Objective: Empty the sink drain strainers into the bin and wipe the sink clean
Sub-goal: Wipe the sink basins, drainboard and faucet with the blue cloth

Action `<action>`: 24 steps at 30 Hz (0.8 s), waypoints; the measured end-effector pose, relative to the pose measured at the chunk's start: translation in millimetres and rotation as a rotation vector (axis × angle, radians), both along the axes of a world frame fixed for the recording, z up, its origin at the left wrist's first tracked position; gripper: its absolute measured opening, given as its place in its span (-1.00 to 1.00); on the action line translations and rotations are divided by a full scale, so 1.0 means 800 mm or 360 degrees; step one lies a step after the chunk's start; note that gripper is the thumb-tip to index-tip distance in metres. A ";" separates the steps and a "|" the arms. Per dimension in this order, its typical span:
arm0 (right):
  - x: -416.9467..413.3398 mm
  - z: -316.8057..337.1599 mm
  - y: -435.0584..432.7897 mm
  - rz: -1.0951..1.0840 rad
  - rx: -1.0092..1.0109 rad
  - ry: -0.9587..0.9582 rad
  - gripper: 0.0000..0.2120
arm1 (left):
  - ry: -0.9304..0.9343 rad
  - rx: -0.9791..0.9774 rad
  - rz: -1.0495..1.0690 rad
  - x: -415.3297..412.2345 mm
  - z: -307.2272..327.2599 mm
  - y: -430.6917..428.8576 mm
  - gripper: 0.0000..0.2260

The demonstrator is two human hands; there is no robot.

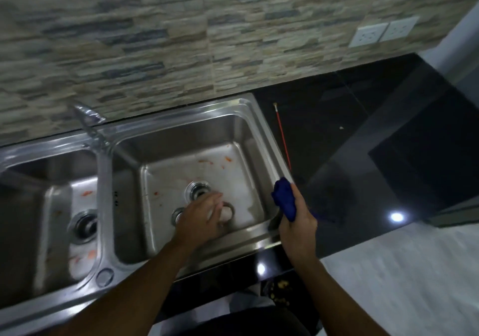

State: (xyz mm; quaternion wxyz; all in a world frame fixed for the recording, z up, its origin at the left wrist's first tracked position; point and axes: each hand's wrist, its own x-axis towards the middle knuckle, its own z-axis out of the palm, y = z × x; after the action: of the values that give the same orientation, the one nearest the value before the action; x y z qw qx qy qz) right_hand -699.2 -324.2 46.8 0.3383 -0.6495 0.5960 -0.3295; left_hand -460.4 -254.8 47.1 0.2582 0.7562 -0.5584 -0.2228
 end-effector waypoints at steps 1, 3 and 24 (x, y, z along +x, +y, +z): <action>0.019 0.001 0.012 0.0072 0.0038 -0.0044 -0.10 | -0.0017 -0.0020 0.0016 0.017 -0.003 0.018 -0.70; 0.062 0.005 0.035 0.0220 0.0103 -0.0056 -0.13 | -0.0051 -0.0021 0.0067 0.051 -0.007 0.061 -0.67; 0.424 -0.052 0.331 0.1319 -0.0237 0.1039 -0.20 | -0.0123 0.0512 0.0434 0.312 -0.034 0.378 -0.44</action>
State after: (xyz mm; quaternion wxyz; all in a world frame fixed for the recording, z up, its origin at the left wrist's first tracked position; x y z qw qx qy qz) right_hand -359.9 -59.8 5.2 0.1901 -0.9215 0.3386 0.0096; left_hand -211.2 47.5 19.7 0.1403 0.8642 -0.4177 -0.2429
